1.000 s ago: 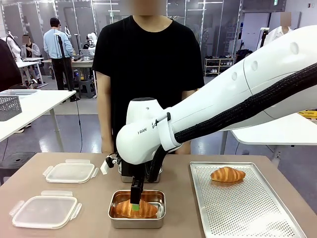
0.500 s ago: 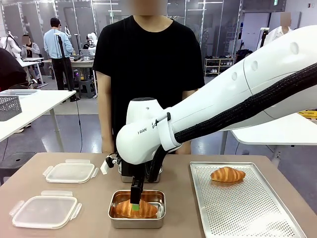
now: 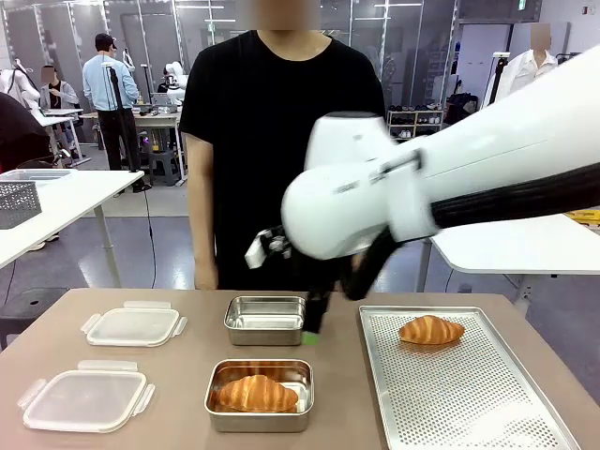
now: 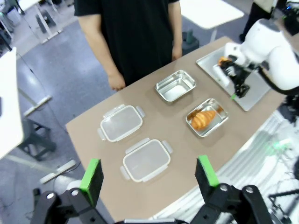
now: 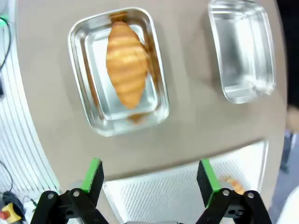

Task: Place the bread into the airtight container.
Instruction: Pick up a Butter Roll and place it into an empty Airtight Container.

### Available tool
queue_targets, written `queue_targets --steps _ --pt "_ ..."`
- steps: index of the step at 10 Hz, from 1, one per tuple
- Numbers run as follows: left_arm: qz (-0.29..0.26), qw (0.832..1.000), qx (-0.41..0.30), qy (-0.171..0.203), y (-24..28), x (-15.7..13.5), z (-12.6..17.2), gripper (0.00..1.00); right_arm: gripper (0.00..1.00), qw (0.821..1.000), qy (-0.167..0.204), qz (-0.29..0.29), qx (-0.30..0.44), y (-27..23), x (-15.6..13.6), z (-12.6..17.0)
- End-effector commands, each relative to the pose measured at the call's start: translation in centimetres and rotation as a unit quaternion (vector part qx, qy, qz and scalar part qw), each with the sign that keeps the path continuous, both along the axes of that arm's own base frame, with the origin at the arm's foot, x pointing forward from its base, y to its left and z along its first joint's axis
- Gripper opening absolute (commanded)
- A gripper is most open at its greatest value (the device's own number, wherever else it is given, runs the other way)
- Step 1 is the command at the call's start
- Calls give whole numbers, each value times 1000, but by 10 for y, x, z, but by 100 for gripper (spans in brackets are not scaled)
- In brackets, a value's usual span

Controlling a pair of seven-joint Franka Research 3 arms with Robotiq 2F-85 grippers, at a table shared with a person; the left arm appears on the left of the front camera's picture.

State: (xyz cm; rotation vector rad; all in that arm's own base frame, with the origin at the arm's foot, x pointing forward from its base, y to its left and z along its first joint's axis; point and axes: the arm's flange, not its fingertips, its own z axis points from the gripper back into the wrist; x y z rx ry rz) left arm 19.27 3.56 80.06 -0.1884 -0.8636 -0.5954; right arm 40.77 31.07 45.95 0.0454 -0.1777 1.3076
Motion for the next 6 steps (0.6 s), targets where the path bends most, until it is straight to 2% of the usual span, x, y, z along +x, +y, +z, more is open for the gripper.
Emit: queue_targets --steps 1,2,3,6 --pt "-6 1000 -2 -1 -1 0 3 100 100 999 11 -7 33 -72 -14 4" --pt "-6 1000 -2 -1 -1 0 3 100 100 998 14 -12 57 -109 -9 8" --pt "-6 1000 -2 -1 -1 0 3 100 100 998 3 -22 60 -142 -7 8" --pt "-6 1000 -2 -1 -1 0 3 100 100 998 -27 -40 40 -213 21 0"
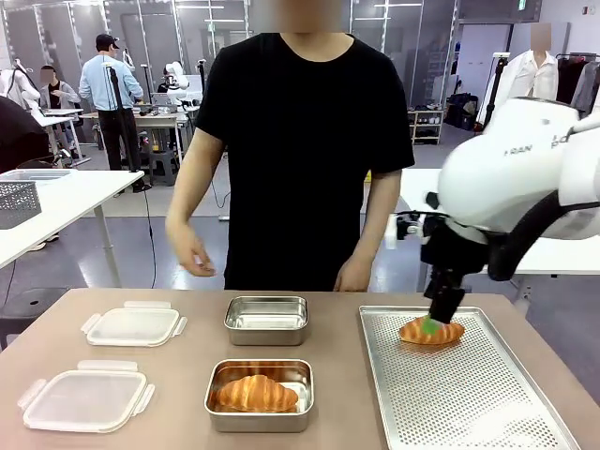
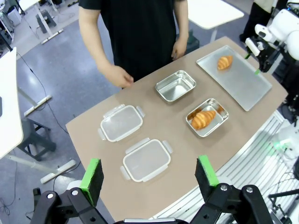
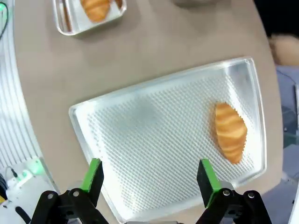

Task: Place the bread into the airtight container.
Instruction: Pick up a Butter Roll and place it into an empty Airtight Container.

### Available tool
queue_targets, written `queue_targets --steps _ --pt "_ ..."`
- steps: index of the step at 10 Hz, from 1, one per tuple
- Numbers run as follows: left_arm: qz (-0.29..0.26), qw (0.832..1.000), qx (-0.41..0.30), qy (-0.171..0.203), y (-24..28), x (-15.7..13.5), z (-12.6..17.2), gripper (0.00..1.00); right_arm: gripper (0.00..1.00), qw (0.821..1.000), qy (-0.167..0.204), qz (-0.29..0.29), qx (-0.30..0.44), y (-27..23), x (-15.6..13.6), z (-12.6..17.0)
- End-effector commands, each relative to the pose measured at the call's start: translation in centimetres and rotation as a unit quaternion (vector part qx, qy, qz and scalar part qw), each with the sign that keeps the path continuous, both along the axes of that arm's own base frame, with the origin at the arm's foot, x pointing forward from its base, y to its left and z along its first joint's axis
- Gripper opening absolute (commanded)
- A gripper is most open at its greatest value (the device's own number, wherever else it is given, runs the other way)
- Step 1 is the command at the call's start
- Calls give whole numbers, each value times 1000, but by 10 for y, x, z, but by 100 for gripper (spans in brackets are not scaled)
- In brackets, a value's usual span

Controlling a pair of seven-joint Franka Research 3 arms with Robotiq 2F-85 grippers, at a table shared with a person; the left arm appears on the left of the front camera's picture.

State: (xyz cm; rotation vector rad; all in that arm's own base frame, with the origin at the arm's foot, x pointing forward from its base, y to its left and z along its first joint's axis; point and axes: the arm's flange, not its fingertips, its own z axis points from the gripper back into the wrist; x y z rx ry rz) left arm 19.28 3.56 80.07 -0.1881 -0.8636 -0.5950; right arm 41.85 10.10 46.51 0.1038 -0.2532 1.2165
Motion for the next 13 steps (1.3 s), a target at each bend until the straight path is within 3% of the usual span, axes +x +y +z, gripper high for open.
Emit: queue_targets --steps 1,3,5,6,7,8,11,13 --pt "-6 1000 -2 -1 -1 0 3 100 100 1000 -22 3 -3 -16 19 -11" --pt "-6 1000 -2 -1 -1 0 3 100 100 1000 -6 10 -3 -30 42 -26" --pt "-6 1000 -2 -1 -1 0 3 100 100 998 8 30 61 -12 70 -38" --pt "-6 1000 -2 -1 -1 0 3 100 100 996 -34 17 82 -23 43 -21" --pt "-6 1000 -2 -1 -1 0 3 100 100 989 -80 -17 122 -70 -6 -6" --pt "-6 1000 -2 -1 -1 0 3 100 100 970 -111 -51 212 -140 -61 -1" --pt "-6 1000 -2 -1 -1 0 3 100 100 915 -115 -162 350 -269 -132 -23" --pt "-6 1000 -2 -1 -1 0 3 100 100 869 -150 -202 426 -322 -171 -55"
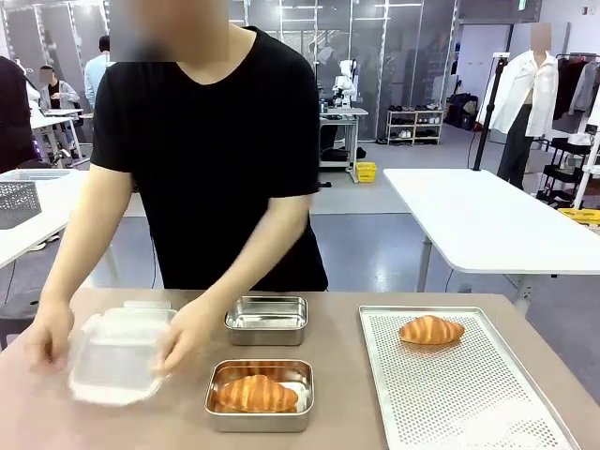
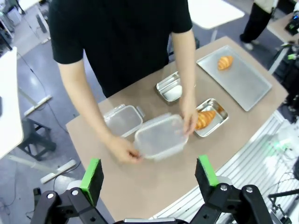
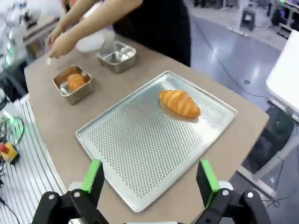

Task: Place the bread into the airtight container.
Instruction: Pick up a Butter Roll and place it into an empty Airtight Container.

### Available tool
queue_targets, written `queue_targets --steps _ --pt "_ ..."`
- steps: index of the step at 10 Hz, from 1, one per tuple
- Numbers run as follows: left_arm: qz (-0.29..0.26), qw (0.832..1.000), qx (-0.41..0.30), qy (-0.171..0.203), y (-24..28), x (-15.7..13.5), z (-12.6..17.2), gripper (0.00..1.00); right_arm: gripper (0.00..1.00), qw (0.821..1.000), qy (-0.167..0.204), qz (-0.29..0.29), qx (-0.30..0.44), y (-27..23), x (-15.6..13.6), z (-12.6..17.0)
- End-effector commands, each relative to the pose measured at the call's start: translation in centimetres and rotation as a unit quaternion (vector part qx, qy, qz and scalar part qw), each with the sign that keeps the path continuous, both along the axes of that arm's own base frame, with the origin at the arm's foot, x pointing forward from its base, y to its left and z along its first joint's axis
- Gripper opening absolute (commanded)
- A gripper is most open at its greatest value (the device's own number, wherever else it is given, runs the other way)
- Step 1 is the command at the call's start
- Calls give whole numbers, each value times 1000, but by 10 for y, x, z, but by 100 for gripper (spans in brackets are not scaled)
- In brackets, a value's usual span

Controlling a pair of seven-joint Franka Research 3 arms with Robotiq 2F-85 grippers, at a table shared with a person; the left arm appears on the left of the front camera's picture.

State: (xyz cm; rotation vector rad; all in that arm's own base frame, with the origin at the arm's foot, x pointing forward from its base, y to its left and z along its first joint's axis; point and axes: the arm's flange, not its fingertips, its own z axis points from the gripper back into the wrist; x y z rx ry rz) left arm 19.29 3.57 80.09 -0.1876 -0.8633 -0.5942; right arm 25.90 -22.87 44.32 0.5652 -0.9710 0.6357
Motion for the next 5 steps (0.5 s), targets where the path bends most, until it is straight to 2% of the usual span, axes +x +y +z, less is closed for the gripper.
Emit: queue_targets --steps 1,3,4,5 --pt "-7 1000 -2 -1 -1 0 3 100 100 998 -44 -6 54 -4 -28 -55" --pt "-7 1000 -2 -1 -1 0 3 100 100 993 -88 0 81 -8 -48 -84" --pt "-7 1000 -2 -1 -1 0 3 100 100 994 -79 12 80 -5 -49 -90" --pt "-7 1000 -2 -1 -1 0 3 100 100 995 -60 -23 70 -44 -45 -55"
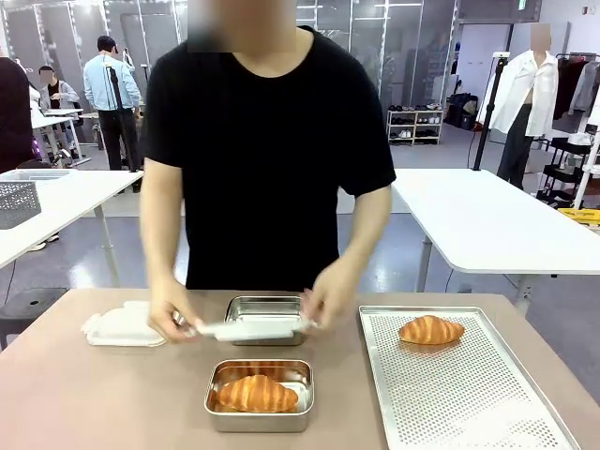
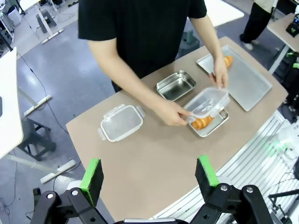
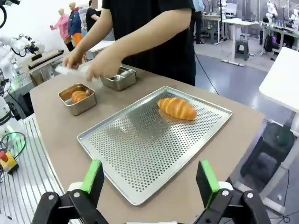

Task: Place the bread into the airtight container.
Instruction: Pick up a Butter Roll and place it into an empty Airtight Container.

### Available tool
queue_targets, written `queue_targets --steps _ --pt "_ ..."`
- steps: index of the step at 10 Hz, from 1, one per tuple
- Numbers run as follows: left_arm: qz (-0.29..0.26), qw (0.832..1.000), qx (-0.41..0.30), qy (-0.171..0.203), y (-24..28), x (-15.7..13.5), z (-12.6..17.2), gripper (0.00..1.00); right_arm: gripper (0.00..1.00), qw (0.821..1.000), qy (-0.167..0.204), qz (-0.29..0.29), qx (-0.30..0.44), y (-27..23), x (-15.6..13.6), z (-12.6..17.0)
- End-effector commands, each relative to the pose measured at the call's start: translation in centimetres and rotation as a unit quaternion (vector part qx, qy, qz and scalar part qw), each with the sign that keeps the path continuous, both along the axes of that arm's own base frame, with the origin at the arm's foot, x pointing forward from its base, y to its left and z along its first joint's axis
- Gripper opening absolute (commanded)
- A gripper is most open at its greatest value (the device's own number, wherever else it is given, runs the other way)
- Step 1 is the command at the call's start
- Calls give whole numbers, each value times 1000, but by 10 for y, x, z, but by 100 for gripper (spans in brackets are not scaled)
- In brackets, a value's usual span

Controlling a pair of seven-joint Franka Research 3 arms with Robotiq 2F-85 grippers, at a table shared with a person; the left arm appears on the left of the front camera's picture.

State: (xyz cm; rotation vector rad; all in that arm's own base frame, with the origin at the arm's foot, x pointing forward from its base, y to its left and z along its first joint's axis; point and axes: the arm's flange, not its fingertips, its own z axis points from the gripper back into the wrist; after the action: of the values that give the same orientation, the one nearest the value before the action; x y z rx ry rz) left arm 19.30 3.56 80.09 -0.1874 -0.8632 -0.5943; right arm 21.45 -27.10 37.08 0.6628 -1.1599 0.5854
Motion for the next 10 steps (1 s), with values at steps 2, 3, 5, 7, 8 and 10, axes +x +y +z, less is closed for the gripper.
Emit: queue_targets --steps 2,3,5,7,8,10 --pt "-7 1000 -2 -1 -1 0 3 100 100 1000 7 -14 -11 -1 0 18" --pt "-7 1000 -2 -1 -1 0 3 100 100 1000 7 -14 -11 -1 0 18" --pt "-7 1000 -2 -1 -1 0 3 100 100 1000 7 -14 -11 -1 0 18" --pt "-7 1000 -2 -1 -1 0 3 100 100 1000 7 -14 -11 -1 0 18" --pt "-7 1000 -2 -1 -1 0 3 100 100 1000 7 -14 -11 -1 0 18" --pt "-7 1000 -2 -1 -1 0 3 100 100 1000 7 -14 -11 -1 0 18"
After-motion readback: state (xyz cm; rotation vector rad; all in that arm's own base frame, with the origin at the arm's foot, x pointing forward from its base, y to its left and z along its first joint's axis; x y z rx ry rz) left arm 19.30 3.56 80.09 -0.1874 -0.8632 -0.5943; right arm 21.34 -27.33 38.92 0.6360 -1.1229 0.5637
